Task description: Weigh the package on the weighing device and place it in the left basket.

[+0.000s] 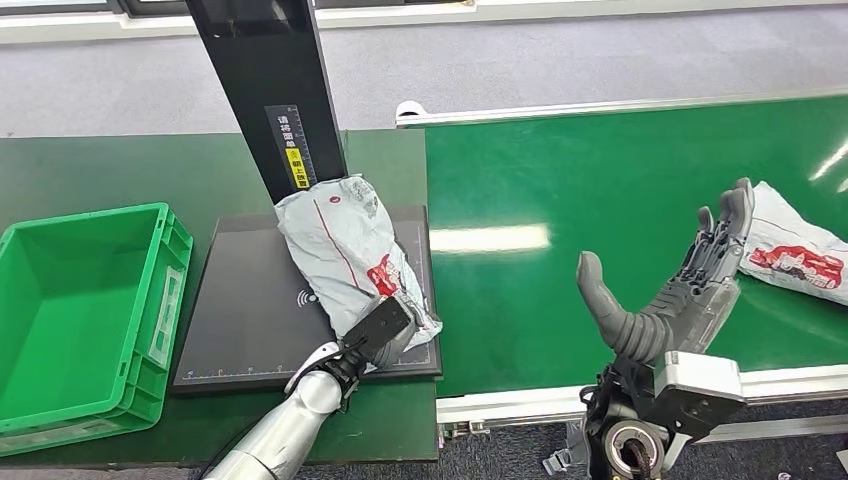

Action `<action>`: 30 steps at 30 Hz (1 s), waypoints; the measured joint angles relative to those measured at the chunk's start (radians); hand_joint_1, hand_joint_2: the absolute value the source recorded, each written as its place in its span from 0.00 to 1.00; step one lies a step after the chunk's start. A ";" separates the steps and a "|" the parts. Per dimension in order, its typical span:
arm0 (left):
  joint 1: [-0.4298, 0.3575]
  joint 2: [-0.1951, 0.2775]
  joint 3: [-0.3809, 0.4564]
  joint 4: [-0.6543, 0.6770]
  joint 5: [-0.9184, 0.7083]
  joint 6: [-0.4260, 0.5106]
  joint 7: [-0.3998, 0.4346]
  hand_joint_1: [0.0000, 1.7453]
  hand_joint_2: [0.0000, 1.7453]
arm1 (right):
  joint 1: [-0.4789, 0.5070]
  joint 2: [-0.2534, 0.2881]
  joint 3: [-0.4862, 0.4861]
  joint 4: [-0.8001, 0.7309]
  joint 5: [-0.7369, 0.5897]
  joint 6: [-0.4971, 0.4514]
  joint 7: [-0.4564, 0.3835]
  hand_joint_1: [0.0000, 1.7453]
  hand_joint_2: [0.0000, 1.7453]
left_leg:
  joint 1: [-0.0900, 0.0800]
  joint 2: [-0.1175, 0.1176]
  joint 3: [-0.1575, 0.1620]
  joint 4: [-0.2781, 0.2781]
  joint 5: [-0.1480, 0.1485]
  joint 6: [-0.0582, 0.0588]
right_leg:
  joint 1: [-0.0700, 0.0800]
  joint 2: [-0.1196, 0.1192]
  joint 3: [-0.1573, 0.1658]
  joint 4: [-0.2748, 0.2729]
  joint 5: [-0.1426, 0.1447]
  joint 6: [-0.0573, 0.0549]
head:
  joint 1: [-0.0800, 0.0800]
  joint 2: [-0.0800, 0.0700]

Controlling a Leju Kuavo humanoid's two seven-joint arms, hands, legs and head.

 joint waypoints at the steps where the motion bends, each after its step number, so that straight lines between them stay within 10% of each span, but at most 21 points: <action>1: 0.000 0.000 0.000 0.000 0.000 0.000 0.000 1.00 1.00 | 0.000 0.000 -0.001 0.000 0.000 0.000 0.000 0.00 1.00 | 0.000 0.000 0.000 0.000 0.000 0.000 | 0.000 0.000 0.000 0.000 0.000 0.000 | 0.000 0.000; 13: 0.060 -0.005 0.025 -0.084 -0.052 0.227 -0.039 1.00 1.00 | 0.006 0.000 -0.010 0.003 -0.012 0.020 0.001 0.00 1.00 | 0.001 0.008 -0.002 0.000 -0.001 -0.001 | 0.001 0.008 -0.006 0.000 0.002 -0.002 | 0.000 0.000; 30: 0.325 0.040 0.061 -0.923 0.151 0.547 -0.388 1.00 1.00 | 0.018 0.000 -0.033 0.033 -0.029 0.064 -0.029 0.00 1.00 | 0.001 0.008 -0.019 0.000 0.001 -0.002 | 0.001 0.008 -0.023 0.001 0.003 -0.002 | 0.000 0.000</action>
